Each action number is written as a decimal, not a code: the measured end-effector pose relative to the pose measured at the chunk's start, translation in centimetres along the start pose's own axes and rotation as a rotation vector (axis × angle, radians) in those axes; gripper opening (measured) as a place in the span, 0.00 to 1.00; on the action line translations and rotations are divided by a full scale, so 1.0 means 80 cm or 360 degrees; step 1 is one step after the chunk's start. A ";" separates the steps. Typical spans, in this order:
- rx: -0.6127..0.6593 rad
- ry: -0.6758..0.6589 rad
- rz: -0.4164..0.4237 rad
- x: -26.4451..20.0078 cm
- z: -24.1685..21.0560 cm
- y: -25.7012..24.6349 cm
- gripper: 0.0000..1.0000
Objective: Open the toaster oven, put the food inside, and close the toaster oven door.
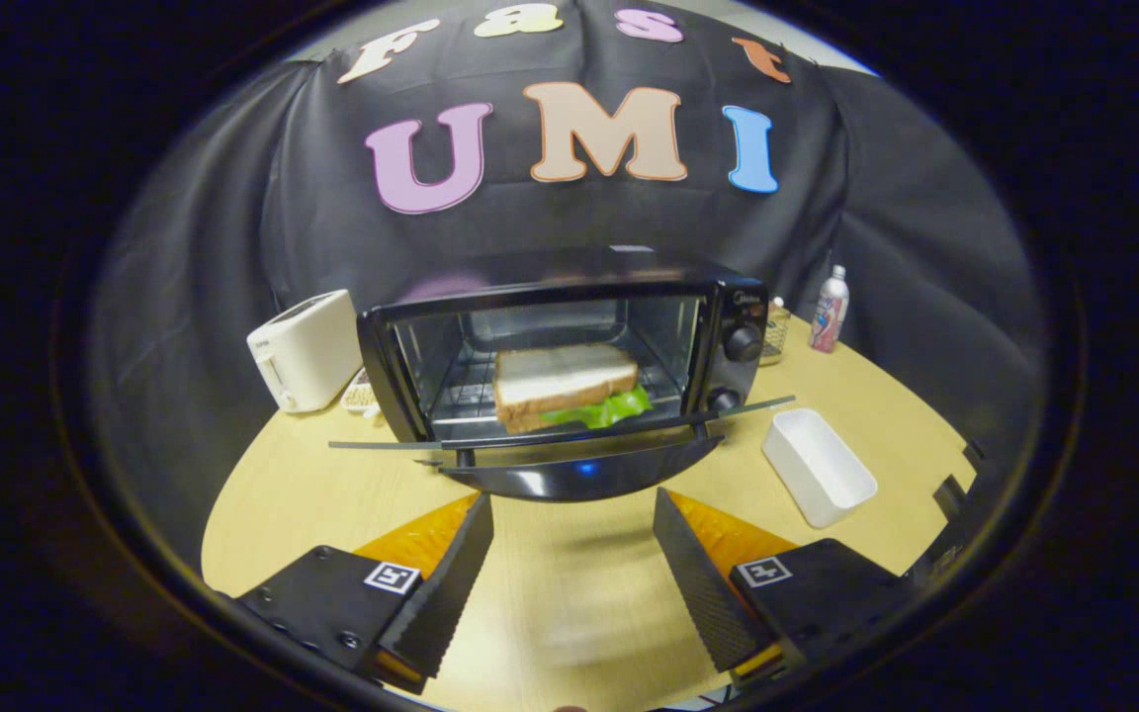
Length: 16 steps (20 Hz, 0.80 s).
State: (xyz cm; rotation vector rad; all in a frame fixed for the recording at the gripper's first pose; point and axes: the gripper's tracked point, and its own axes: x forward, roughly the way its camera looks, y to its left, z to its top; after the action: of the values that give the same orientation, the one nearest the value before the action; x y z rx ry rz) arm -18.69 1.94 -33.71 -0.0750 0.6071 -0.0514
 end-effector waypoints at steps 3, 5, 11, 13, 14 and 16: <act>-0.0019 -0.0051 0.0014 0.009 0.028 0.010 1.00; -0.0009 -0.0088 0.0028 0.018 0.047 0.014 1.00; 0.0064 -0.0191 0.0053 0.045 0.100 0.020 1.00; 0.0076 -0.0219 0.0047 0.051 0.113 0.018 1.00; 0.0087 -0.0228 0.0041 0.053 0.117 0.018 1.00; 0.0098 -0.0224 0.0049 0.058 0.120 0.017 1.00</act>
State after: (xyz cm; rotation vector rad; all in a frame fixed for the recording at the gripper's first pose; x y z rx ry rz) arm -9.37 3.48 -28.57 -0.0092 0.4655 -0.0349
